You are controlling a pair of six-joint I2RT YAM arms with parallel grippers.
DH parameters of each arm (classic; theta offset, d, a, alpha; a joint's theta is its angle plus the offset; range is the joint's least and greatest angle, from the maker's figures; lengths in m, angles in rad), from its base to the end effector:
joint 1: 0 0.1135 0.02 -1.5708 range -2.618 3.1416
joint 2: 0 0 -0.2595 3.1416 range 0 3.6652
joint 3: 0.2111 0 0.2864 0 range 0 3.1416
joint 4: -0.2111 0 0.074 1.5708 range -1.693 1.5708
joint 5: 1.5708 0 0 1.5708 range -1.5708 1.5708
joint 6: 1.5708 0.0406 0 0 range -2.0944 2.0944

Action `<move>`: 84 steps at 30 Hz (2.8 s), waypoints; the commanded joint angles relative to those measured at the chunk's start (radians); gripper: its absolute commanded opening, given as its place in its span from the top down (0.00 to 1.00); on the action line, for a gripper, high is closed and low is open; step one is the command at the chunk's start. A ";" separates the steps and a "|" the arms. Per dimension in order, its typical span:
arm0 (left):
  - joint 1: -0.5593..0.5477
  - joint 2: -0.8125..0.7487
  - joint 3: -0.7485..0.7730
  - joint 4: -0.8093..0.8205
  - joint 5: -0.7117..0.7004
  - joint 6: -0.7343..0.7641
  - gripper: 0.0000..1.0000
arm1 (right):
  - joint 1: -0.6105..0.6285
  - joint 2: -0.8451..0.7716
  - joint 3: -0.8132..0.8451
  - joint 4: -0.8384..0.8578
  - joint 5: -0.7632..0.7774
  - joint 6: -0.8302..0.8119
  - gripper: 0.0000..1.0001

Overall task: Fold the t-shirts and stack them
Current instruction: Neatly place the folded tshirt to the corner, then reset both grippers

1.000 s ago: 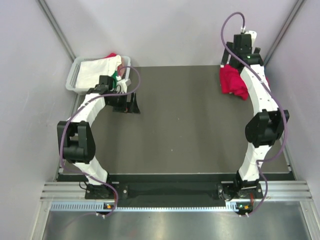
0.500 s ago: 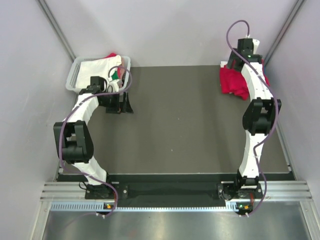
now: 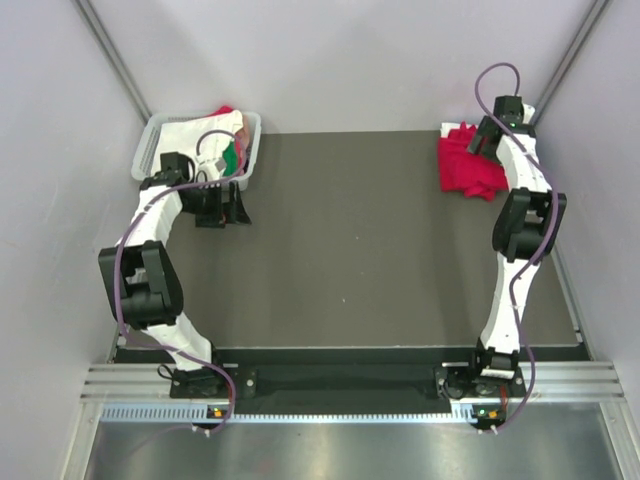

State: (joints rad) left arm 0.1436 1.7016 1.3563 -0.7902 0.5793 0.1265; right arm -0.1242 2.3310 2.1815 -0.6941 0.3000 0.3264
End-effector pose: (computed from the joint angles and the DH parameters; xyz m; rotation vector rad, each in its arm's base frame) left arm 0.3824 0.0328 0.2346 0.1467 2.5588 -0.6791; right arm 0.5539 -0.0812 0.2349 0.6645 2.2872 -0.2662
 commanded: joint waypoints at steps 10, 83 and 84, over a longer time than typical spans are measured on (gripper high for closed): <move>0.002 -0.046 0.017 -0.023 0.054 0.004 0.02 | -0.006 0.094 -0.112 -0.013 -0.062 -0.020 0.00; 0.195 -0.510 -0.373 0.198 -0.095 0.028 0.02 | 0.690 -1.024 -1.141 0.515 -0.340 0.045 0.01; 0.195 -0.510 -0.373 0.198 -0.078 0.028 0.02 | 0.690 -1.045 -1.152 0.521 -0.332 0.048 0.00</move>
State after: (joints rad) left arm 0.3389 1.2259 0.9539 -0.6487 0.4305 0.1524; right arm 0.5686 1.3594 1.0595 -0.2489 -0.0319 0.3428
